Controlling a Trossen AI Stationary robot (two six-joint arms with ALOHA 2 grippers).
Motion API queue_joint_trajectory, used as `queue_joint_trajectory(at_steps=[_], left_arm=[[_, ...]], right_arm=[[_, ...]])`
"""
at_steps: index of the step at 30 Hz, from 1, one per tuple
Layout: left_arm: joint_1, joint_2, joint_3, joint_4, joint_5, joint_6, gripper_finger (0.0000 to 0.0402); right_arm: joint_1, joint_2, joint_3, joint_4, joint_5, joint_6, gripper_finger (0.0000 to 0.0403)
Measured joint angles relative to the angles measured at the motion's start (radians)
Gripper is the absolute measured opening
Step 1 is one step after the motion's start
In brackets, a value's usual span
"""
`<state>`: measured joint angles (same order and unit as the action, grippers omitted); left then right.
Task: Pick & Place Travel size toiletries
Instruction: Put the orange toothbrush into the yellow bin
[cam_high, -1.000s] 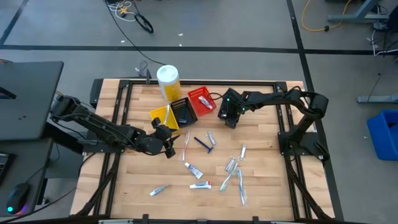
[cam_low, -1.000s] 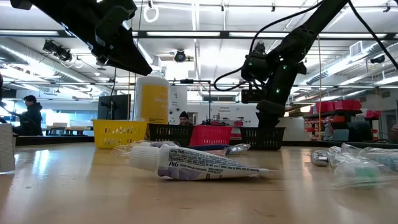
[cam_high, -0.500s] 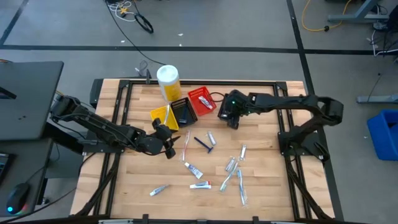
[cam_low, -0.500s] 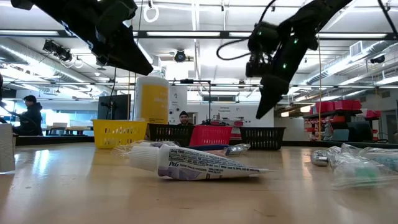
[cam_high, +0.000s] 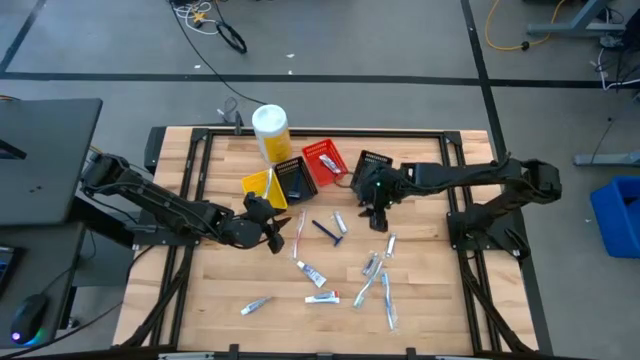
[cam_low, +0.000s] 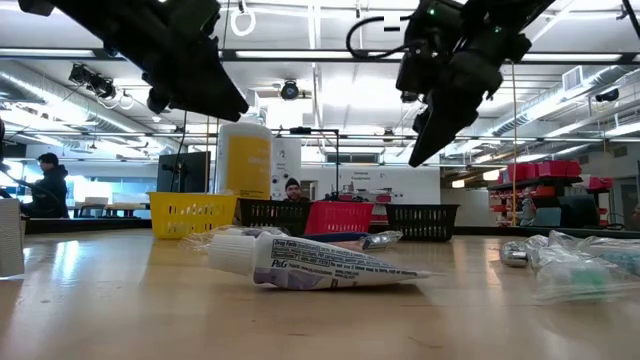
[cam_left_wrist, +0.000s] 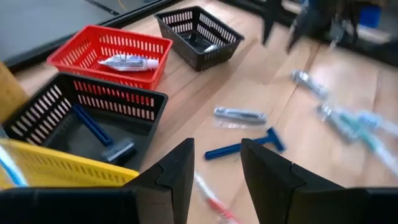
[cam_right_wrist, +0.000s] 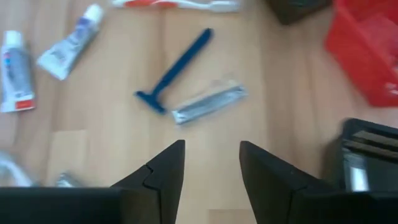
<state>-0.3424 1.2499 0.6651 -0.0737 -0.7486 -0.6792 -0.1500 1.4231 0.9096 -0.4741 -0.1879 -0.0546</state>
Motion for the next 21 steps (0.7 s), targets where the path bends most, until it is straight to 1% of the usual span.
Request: queue_joint_trajectory(at_steps=[2, 4, 8, 11, 14, 17, 19, 21], left_arm=[[0.0, 0.017, 0.0, 0.028, -0.001, -0.038, 0.0142], [-0.002, 0.048, 0.0, 0.048, 0.001, -0.042, 0.0141], [-0.006, 0.141, 0.004, 0.127, 0.005, -0.025, 0.0142], [-0.004, 0.214, 0.045, 0.131, 0.023, -0.045, 0.0142], [-0.001, 0.287, 0.098, 0.11, 0.056, -0.047, 0.0142], [0.0, 0.354, 0.161, 0.054, 0.058, -0.07, 0.0142], [0.004, 0.39, 0.201, -0.016, 0.062, -0.102, 0.0142], [0.012, 0.431, 0.238, -0.087, 0.094, -0.15, 0.0141]], right_arm=[[0.029, 0.0, 0.0, 0.0, 0.0, 0.034, 0.0162], [0.055, 0.0, 0.0, 0.0, 0.0, 0.045, 0.0163], [0.092, 0.0, 0.0, 0.007, 0.001, 0.047, 0.0161], [0.107, 0.0, 0.0, 0.007, 0.002, 0.039, 0.0162], [0.113, 0.0, 0.0, 0.008, 0.003, 0.039, 0.0162], [0.112, 0.0, 0.0, 0.011, 0.003, 0.039, 0.0161], [0.112, 0.0, 0.0, 0.013, 0.003, 0.039, 0.0161], [0.112, 0.0, 0.0, 0.015, 0.003, 0.039, 0.0161]])
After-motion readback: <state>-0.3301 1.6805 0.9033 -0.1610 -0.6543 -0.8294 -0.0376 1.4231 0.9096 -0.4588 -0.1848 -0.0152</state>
